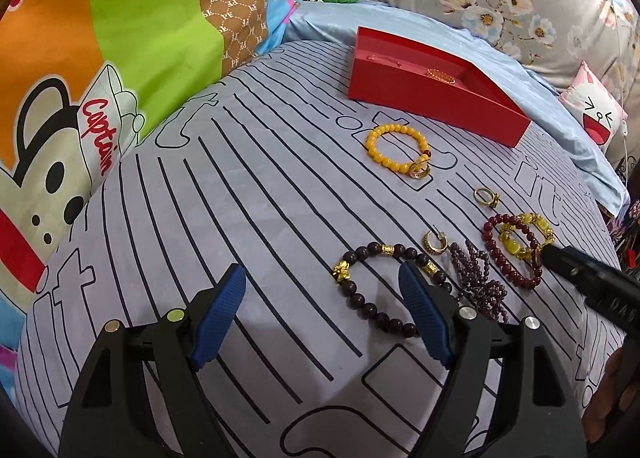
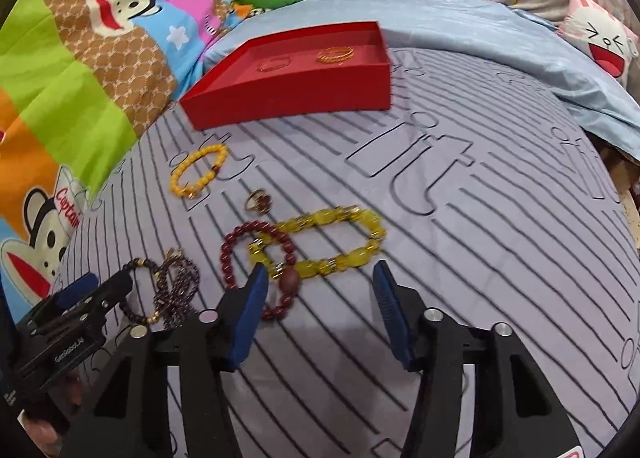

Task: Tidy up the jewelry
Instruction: 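Withdraw both tools and lower the right tool over the red bead bracelet, then grasp the red bead bracelet with the right tool while the left tool grasps the garnet bracelet, then carry both bead bracelets into the red tray and open both tools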

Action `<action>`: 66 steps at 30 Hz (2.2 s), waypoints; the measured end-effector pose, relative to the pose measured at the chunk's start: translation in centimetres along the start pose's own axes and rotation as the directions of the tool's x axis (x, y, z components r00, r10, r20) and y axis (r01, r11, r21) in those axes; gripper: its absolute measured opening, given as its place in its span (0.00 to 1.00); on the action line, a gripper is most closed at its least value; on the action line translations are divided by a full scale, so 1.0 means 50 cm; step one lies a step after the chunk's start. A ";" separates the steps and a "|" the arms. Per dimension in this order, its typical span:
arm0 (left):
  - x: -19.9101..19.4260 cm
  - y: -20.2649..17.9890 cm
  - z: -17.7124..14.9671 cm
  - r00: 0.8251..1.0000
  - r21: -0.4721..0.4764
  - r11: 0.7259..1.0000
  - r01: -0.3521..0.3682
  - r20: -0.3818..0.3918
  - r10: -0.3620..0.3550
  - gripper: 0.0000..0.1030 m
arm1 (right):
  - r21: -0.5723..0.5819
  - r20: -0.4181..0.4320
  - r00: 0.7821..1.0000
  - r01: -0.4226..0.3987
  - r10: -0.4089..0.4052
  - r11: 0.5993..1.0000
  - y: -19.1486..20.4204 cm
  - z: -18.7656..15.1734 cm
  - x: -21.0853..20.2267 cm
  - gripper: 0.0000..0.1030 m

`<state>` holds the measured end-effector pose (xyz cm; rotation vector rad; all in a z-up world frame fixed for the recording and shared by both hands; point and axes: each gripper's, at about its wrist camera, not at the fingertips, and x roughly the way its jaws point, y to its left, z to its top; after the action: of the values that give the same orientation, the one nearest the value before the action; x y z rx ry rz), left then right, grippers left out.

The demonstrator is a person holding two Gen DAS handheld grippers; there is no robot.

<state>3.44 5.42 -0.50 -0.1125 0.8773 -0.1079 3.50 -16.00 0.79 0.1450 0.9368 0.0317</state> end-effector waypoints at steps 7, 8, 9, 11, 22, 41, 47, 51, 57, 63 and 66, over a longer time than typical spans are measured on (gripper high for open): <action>0.000 -0.002 -0.002 1.000 0.007 1.000 -0.005 -0.003 0.005 0.74 | -0.033 -0.010 1.000 0.002 -0.003 0.999 0.027 -0.006 0.020 0.28; 0.001 -0.003 -0.001 1.000 0.008 1.000 -0.005 -0.004 0.005 0.74 | -0.039 -0.009 1.000 0.006 -0.007 0.999 0.030 -0.006 0.022 0.27; 0.001 -0.003 -0.001 1.000 0.010 1.000 -0.006 -0.005 0.006 0.74 | -0.044 -0.006 1.000 0.012 -0.013 0.999 0.032 -0.006 0.023 0.27; 0.003 -0.005 0.000 1.000 0.013 1.000 -0.007 -0.006 0.007 0.75 | -0.057 0.000 1.000 0.029 -0.029 0.998 0.037 -0.005 0.024 0.23; -0.016 -0.021 -0.006 1.000 0.024 1.000 -0.013 0.018 0.013 0.75 | -0.015 0.002 1.000 0.017 -0.017 1.000 0.009 -0.022 -0.009 0.12; 0.013 -0.158 -0.007 0.992 0.132 0.984 0.117 -0.059 -0.110 0.51 | 0.052 -0.006 1.000 -0.004 0.004 0.999 -0.040 -0.047 -0.052 0.12; 0.011 -0.143 -0.006 0.983 0.105 0.979 0.173 -0.078 -0.166 0.21 | 0.046 0.001 1.000 -0.025 0.025 0.999 -0.031 -0.045 -0.060 0.12; 0.002 -0.133 -0.003 0.981 0.094 0.978 0.188 -0.074 -0.182 0.14 | 0.042 0.011 0.999 -0.035 0.034 0.999 -0.028 -0.039 -0.070 0.12; -0.019 -0.131 0.003 0.978 0.106 0.973 0.204 -0.067 -0.198 0.12 | 0.032 0.037 0.998 -0.056 0.055 0.998 -0.014 -0.024 -0.096 0.12; -0.046 -0.133 0.014 0.976 0.123 0.968 0.218 -0.046 -0.214 0.12 | 0.013 0.074 0.995 -0.070 0.069 0.997 0.002 -0.003 -0.127 0.12; -0.061 -0.134 0.023 0.974 0.126 0.966 0.228 -0.040 -0.224 0.12 | 0.006 0.092 0.993 -0.072 0.071 0.997 0.006 0.008 -0.141 0.12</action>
<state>2.09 -0.70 3.50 -0.0893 0.8781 -0.3804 -0.35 -16.41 6.72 0.1877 0.8402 0.0864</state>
